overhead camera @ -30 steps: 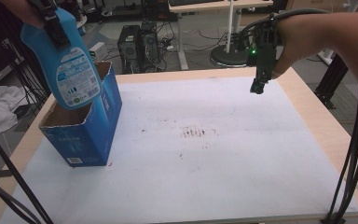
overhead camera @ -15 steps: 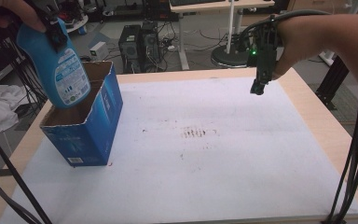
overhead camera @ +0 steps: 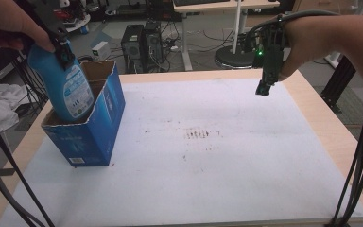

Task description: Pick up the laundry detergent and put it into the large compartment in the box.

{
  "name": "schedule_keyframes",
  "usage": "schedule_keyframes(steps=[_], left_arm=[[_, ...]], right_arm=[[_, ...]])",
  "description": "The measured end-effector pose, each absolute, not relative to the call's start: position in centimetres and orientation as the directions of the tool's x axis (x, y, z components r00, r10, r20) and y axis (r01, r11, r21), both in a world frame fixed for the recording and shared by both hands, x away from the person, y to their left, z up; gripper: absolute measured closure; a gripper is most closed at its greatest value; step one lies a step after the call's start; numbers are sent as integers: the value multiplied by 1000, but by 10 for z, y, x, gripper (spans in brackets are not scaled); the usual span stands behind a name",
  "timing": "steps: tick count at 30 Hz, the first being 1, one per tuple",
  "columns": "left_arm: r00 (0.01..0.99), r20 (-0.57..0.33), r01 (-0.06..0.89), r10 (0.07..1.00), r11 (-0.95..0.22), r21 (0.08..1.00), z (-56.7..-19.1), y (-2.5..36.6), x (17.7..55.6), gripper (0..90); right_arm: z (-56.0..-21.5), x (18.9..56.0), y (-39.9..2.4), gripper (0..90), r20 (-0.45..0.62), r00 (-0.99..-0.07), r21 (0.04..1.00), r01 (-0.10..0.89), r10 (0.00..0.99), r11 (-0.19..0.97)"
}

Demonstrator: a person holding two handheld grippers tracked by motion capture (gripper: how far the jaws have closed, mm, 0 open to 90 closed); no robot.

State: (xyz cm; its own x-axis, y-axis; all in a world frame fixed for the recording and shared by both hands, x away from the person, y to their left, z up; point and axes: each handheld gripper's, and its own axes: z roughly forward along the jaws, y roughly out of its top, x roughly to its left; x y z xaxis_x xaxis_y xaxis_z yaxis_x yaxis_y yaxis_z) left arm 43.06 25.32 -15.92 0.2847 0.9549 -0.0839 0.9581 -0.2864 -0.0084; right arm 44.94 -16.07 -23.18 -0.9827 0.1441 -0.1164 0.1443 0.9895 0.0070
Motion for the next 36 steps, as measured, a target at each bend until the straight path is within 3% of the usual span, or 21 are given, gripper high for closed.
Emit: schedule_keyframes(steps=[16,36], left_arm=[[314,-105,946,944,-320,-45,-210,252,436,373],[661,-26,750,750,-661,-35,-252,242,434,373]], right_arm=[[-233,450,-160,22,-113,-982,0,149,148,989],[-239,451,-161,22,-108,-983,-1,147,146,989]])
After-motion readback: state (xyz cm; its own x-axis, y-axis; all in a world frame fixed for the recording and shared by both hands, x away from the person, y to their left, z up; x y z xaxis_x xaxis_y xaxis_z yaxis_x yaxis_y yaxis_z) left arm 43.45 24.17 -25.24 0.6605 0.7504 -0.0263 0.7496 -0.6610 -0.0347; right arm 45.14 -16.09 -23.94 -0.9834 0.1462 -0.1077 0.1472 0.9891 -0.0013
